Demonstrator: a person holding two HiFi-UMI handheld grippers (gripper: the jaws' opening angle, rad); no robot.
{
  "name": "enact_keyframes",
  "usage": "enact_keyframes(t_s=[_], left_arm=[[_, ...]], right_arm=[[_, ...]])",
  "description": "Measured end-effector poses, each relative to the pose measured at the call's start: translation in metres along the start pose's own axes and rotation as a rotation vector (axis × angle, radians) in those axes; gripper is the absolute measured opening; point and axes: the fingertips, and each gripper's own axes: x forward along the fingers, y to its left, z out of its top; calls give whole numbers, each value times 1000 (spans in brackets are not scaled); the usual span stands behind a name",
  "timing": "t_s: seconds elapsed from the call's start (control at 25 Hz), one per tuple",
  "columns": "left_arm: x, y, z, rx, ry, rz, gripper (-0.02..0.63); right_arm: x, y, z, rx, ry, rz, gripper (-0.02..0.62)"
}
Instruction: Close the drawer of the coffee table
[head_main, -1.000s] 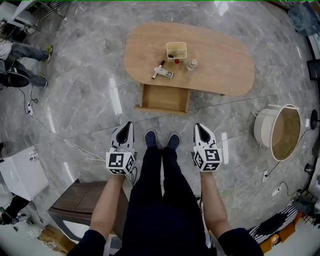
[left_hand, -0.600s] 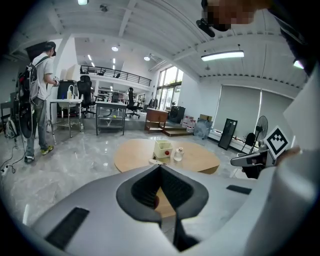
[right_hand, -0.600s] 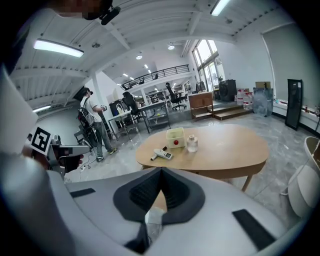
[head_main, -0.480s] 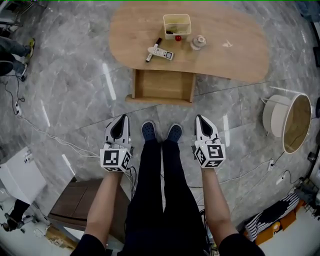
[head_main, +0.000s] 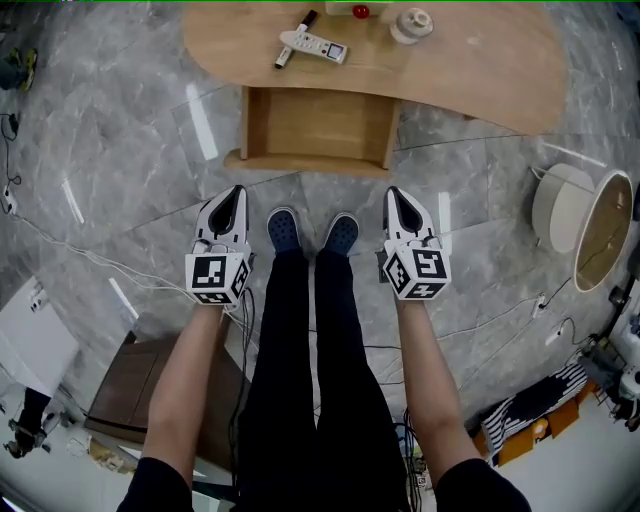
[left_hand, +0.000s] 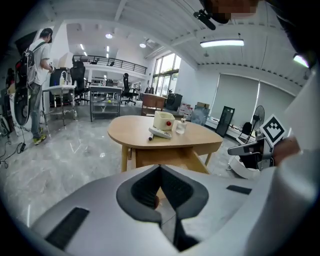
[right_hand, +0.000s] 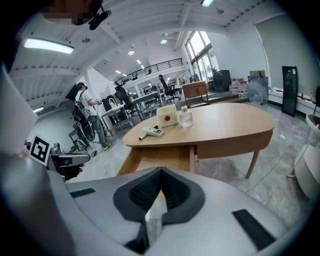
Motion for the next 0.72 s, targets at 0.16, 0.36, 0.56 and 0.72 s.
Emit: enact_keyframes(t_s=[0.16,0.36,0.56,0.72], left_arm=[[21,12,-30,-31,20,14,25],[47,16,-63,-13,42,8,25],[70,19,-100,23,65,-16,25],[80,22,-120,75,78,-36,25]], right_arm=[[25,-5,-28,-5,29,-3,26],[53,-13,-60,-19,52,-5,26],[75,-22,-97,-45,77,-16,26],[83,-26,-114,-35,53,-24,26]])
